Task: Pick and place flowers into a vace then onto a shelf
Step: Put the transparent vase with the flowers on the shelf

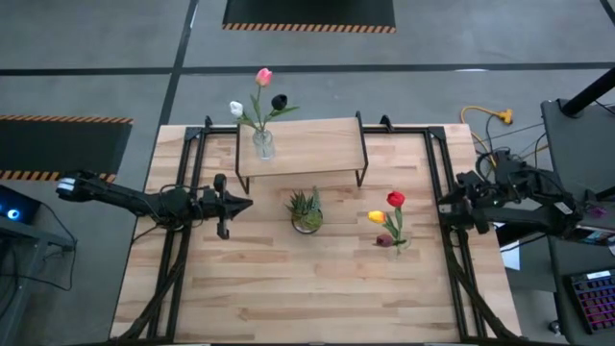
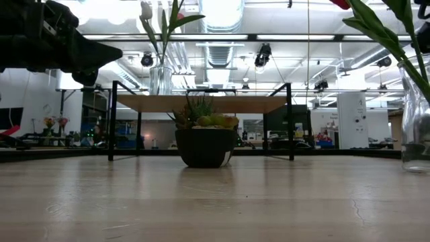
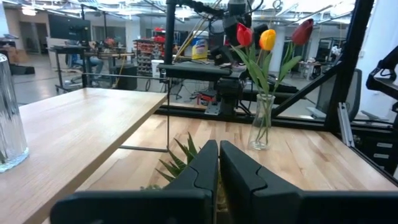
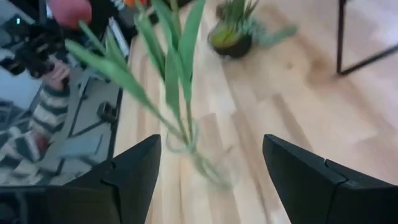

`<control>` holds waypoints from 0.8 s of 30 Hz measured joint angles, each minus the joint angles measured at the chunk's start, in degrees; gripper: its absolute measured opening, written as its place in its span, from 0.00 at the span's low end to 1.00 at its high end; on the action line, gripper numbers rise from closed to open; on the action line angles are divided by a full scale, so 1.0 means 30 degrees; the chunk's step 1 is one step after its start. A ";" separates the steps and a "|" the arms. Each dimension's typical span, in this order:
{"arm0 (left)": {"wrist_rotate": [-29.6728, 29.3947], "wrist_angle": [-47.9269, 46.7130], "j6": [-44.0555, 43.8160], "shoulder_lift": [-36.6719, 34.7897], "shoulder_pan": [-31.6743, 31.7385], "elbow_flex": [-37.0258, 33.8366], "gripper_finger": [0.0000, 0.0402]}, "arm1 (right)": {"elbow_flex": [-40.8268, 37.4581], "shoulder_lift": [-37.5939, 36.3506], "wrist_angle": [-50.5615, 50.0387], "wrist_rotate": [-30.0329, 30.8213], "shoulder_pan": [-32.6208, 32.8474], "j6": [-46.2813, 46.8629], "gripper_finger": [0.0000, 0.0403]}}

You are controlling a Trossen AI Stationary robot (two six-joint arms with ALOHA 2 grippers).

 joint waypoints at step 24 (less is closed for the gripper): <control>-0.0007 0.0000 0.0000 0.0000 0.0007 -0.0007 0.00 | -0.2076 0.0608 0.2374 -0.2631 -0.0005 0.0354 0.67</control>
